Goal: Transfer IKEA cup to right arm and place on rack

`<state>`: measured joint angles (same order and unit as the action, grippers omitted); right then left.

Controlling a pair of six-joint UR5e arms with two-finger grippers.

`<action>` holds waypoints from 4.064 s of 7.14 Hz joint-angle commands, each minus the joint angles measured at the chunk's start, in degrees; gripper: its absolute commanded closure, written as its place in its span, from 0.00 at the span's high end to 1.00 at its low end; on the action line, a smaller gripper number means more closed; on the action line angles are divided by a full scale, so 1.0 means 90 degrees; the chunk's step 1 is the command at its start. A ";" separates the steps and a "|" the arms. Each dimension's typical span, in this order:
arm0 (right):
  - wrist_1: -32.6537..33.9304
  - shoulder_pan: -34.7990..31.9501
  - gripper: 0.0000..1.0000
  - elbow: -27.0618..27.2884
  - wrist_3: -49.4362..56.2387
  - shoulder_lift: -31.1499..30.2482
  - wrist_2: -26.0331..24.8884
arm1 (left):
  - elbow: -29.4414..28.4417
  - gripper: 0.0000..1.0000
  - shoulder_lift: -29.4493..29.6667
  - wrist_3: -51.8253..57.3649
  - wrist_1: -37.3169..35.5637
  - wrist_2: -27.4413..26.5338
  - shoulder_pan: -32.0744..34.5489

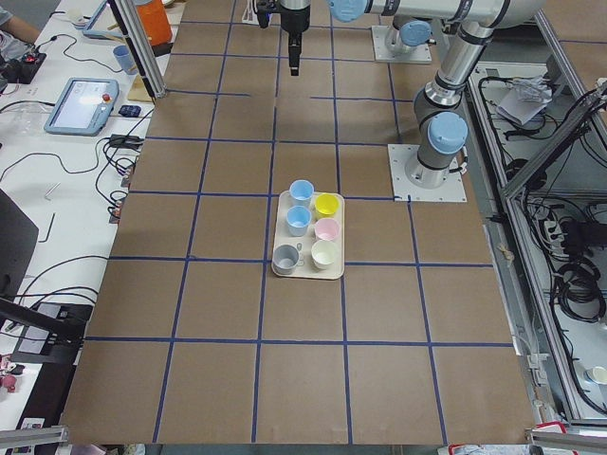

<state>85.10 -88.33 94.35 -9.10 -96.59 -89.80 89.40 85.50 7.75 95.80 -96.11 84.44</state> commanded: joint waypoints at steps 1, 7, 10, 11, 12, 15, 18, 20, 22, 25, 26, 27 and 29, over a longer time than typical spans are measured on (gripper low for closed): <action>-0.0002 0.0000 1.00 0.0015 0.0034 0.0000 -0.0002 | 0.0047 1.00 -0.0144 0.1329 0.0147 -0.0046 -0.1260; -0.0002 0.0000 1.00 0.0025 0.0015 0.0000 0.0017 | 0.1683 1.00 0.0780 0.6718 -0.2558 0.0560 -0.5529; -0.0002 0.0000 1.00 0.0025 -0.0005 0.0000 -0.0013 | 0.1980 1.00 0.1514 0.7391 -0.3515 0.0601 -0.5935; -0.0002 -0.0010 1.00 0.0025 -0.0005 0.0000 0.0017 | 0.2000 1.00 0.1787 0.7478 -0.3786 0.0601 -0.6042; -0.0002 -0.0010 1.00 0.0034 0.0014 0.0000 0.0007 | 0.1980 1.00 0.1992 0.7508 -0.3895 0.0621 -0.6217; -0.0012 -0.0010 1.00 0.0035 0.0005 0.0000 0.0007 | 0.2010 1.00 0.2365 0.7411 -0.3926 0.0757 -0.6199; -0.0022 -0.0010 1.00 0.0035 -0.0015 -0.0010 0.0007 | 0.2029 0.97 0.2647 0.7401 -0.3916 0.0738 -0.6179; -0.0032 -0.0010 1.00 0.0035 -0.0015 -0.0010 -0.0002 | 0.2010 0.76 0.2765 0.7411 -0.3935 0.0738 -0.6170; -0.0032 -0.0010 1.00 0.0025 -0.0034 -0.0010 -0.0002 | 0.2000 0.03 0.2795 0.7411 -0.3926 0.0728 -0.6150; -0.0041 -0.0010 1.00 0.0025 -0.0025 -0.0010 -0.0022 | 0.1932 0.00 0.2727 0.7411 -0.3897 0.0699 -0.6160; -0.0041 -0.0010 1.00 0.0025 -0.0025 -0.0010 -0.0041 | 0.1912 0.00 0.2495 0.7411 -0.3800 0.0718 -0.6131; -0.0061 0.0000 1.00 0.0034 -0.0025 -0.0010 -0.0022 | 0.1873 0.00 0.2367 0.7430 -0.3692 0.0718 -0.6131; -0.0100 -0.0010 1.00 0.0035 -0.0025 0.0000 -0.0002 | 0.1146 0.00 0.1860 0.7440 -0.2304 0.1289 -0.6131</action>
<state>84.37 -88.39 94.65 -9.32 -96.63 -89.89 103.76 104.94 74.66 67.63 -88.16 29.25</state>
